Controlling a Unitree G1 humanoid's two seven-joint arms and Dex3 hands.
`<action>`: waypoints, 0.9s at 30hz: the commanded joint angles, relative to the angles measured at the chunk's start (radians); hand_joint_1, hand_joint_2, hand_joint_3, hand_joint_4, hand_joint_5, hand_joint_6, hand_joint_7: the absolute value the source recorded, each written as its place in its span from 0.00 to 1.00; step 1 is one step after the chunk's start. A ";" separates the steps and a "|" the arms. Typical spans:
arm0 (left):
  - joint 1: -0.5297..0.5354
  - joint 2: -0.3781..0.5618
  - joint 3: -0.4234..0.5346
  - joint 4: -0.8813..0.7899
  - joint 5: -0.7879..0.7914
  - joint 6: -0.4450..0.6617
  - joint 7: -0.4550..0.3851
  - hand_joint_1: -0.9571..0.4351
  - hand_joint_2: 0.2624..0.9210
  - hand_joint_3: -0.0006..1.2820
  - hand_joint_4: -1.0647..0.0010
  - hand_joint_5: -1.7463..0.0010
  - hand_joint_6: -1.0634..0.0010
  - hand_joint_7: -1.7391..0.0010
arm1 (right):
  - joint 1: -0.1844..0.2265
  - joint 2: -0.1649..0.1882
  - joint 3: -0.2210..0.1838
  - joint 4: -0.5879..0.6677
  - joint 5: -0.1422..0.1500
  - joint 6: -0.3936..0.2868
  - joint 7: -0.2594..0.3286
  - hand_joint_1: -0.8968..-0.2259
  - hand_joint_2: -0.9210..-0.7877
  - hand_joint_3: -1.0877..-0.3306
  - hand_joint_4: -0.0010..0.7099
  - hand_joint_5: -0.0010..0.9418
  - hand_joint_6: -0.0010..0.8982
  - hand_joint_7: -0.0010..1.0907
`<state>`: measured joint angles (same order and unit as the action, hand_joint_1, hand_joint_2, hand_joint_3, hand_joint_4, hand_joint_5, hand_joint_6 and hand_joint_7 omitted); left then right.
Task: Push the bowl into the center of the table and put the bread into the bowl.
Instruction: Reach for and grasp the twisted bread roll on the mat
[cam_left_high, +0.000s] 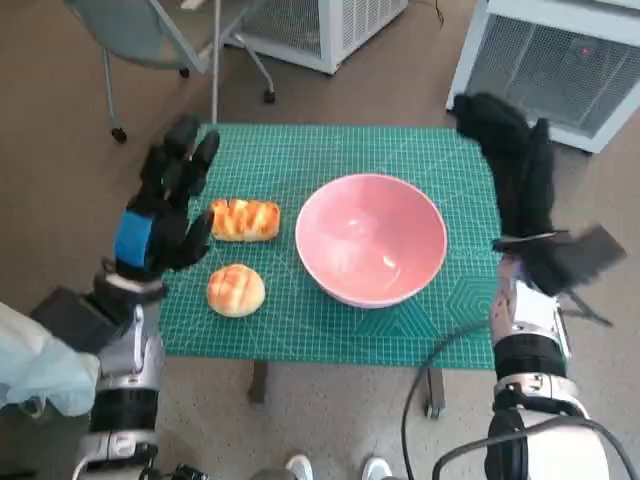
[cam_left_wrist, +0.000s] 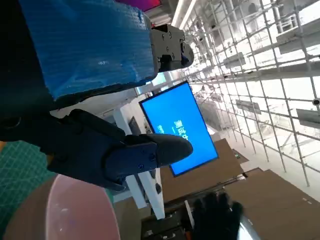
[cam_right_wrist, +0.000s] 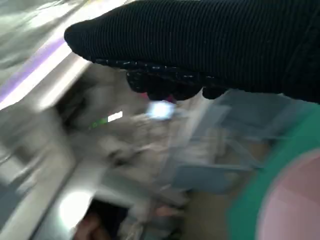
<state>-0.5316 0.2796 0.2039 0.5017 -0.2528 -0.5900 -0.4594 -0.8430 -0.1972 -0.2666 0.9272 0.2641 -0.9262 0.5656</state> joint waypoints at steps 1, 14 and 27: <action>-0.042 -0.013 -0.013 0.024 0.015 -0.017 0.008 0.16 1.00 0.38 0.83 1.00 0.92 0.88 | 0.082 -0.002 0.018 -0.118 0.064 -0.003 0.072 0.31 0.00 0.48 0.15 0.01 0.00 0.42; -0.104 -0.042 -0.045 0.035 0.006 -0.010 -0.011 0.16 1.00 0.37 0.82 1.00 0.90 0.88 | 0.234 -0.042 0.052 -0.432 0.079 0.116 0.043 0.26 0.00 0.57 0.16 0.01 0.00 0.45; -0.147 -0.042 -0.062 0.038 0.017 -0.005 -0.040 0.17 1.00 0.37 0.82 1.00 0.91 0.85 | 0.287 -0.070 0.045 -0.528 0.066 0.168 -0.004 0.33 0.00 0.58 0.17 0.01 0.00 0.47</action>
<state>-0.6573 0.2318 0.1467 0.5370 -0.2428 -0.5949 -0.4956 -0.5860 -0.2601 -0.2234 0.4117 0.3386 -0.7767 0.5757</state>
